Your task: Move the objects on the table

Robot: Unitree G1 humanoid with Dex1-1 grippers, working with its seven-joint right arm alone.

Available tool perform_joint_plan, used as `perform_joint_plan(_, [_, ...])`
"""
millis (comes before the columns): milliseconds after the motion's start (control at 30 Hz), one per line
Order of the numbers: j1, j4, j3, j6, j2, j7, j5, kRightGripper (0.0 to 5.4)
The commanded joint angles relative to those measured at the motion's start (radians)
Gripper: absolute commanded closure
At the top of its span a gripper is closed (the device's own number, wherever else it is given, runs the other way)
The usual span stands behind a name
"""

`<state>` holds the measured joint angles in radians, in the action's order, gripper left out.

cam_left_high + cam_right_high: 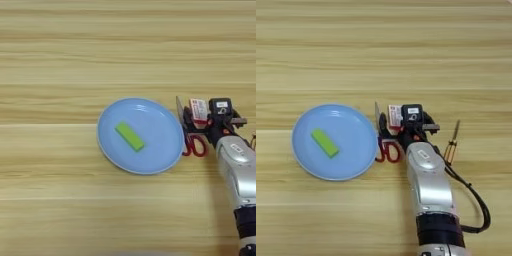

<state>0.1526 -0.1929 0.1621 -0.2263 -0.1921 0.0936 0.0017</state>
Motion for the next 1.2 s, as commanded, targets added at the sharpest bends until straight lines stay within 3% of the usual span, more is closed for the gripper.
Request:
perform_joint_plan(33, [0.076,0.019,0.011,0.045,-0.025,-0.007,0.007,0.04])
perform_joint_plan(533, [0.1,-0.062,0.025,0.074,-0.034,-0.013,0.011,0.04])
perform_joint_plan(867, [0.11,-0.09,0.035,0.054,-0.038,-0.034,0.007,0.04])
perform_joint_plan(1200, [0.108,-0.099,0.03,0.043,-0.038,-0.028,0.007,1.04])
